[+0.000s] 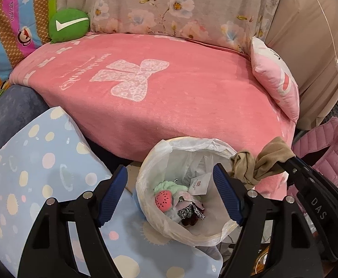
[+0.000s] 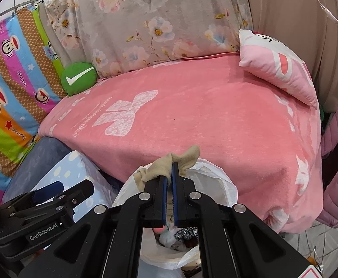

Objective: Collect trash
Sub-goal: 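Open the left tool to drop the watermelon pouch into the bin, then lower the beige tie into the bin and open the right tool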

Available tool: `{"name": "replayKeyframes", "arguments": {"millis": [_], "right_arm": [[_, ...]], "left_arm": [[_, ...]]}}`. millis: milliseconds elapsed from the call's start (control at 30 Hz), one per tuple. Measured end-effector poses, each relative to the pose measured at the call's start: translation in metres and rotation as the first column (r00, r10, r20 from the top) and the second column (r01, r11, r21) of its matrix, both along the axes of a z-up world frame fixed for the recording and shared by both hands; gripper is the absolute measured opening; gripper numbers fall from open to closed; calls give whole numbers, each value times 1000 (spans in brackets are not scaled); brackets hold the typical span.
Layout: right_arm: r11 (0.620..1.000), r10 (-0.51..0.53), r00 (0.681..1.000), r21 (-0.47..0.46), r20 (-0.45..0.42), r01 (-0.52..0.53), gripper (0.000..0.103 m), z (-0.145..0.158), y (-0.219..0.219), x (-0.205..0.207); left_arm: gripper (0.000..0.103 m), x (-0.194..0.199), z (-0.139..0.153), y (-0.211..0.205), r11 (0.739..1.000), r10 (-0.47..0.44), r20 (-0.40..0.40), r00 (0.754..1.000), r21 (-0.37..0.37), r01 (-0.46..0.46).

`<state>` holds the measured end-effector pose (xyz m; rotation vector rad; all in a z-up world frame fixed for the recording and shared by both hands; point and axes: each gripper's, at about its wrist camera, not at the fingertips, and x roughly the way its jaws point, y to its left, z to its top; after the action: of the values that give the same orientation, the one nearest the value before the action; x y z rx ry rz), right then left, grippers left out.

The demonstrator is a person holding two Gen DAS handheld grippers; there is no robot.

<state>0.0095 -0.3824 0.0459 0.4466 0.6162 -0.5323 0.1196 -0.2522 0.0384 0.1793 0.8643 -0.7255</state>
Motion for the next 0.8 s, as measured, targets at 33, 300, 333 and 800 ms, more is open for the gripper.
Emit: {"name": "replayKeyframes", "arguments": {"millis": [33,300,333,800], "right_arm": [[1000,4,1000,0,-1,-4,4,0,1,2],[999,25,999,-25,-25,-25,9,-1,15,13],[999,28,999,-30,-30,-29,9,-1,17,14],[996,64,996,-52,-69,-68,35,-3,30,25]], "left_arm": [[72,1,0,2,1000,4,1,1000,1,-4],[72,8,0,15,999,35,4,999,0,-35],[73,9,0,17,999,38,4,999,0,-38],[75,17,-2,38,996,90,6,996,2,-90]]}}
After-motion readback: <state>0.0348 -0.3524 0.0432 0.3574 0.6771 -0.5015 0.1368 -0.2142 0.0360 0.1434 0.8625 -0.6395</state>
